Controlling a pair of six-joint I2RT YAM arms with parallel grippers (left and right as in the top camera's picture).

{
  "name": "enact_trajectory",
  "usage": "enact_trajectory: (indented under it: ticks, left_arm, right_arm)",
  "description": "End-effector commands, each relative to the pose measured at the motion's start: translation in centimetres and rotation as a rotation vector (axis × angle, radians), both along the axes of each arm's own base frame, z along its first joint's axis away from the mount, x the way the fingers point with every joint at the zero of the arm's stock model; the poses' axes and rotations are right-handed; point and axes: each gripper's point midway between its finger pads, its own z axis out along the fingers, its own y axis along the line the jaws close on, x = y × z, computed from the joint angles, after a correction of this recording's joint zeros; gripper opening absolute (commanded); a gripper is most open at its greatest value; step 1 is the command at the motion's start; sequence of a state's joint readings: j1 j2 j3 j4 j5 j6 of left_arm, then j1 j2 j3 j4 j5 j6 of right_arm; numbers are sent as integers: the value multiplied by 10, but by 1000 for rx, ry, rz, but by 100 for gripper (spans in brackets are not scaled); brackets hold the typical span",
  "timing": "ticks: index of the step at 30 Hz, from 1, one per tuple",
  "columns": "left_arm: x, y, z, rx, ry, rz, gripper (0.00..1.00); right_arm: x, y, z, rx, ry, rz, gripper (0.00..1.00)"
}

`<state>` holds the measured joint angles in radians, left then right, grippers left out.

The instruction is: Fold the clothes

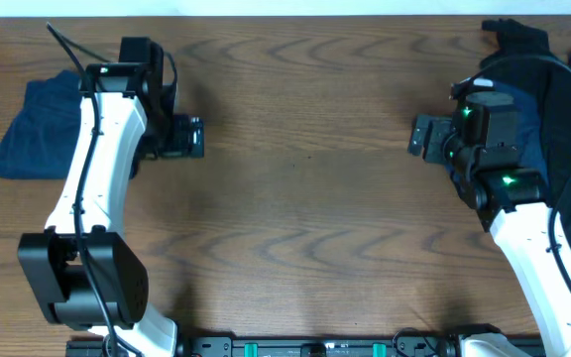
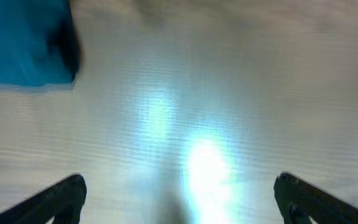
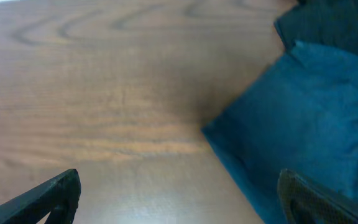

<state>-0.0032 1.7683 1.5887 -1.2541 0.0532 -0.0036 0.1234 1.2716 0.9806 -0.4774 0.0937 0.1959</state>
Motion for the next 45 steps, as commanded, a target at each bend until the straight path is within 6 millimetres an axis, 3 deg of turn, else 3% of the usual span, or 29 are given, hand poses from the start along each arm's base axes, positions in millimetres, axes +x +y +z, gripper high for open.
enact_trajectory:
  ticks: [1, 5, 10, 15, 19, 25, 34, 45]
  left_arm:
    - [-15, 5, 23, 1, -29, 26, 98]
    - [-21, 4, 56, 0, -163, 26, 98]
    - [-31, 4, 113, -2, -459, 25, 98]
    - [-59, 4, 152, 1, -736, 17, 98]
    - [-86, 4, 158, 1, -851, 18, 98]
    - [-110, 3, 168, 1, -929, 17, 98]
    - [-111, 3, 167, 1, -927, 17, 98]
    - [-111, 3, 167, 1, -927, 17, 98]
  right_arm:
    - [-16, -11, 32, -29, -67, -20, 99]
    - [-46, -19, 66, -22, -142, -40, 99]
    - [-81, -32, 106, -34, -287, -83, 99]
    - [-108, -39, 124, -48, -396, -98, 99]
    - [-122, -40, 115, -50, -381, -97, 99]
    - [-143, -42, 74, -77, -191, -87, 99]
    - [-179, -44, 31, -98, 41, -71, 99]
    - [-187, -38, 22, -76, 90, -43, 99]
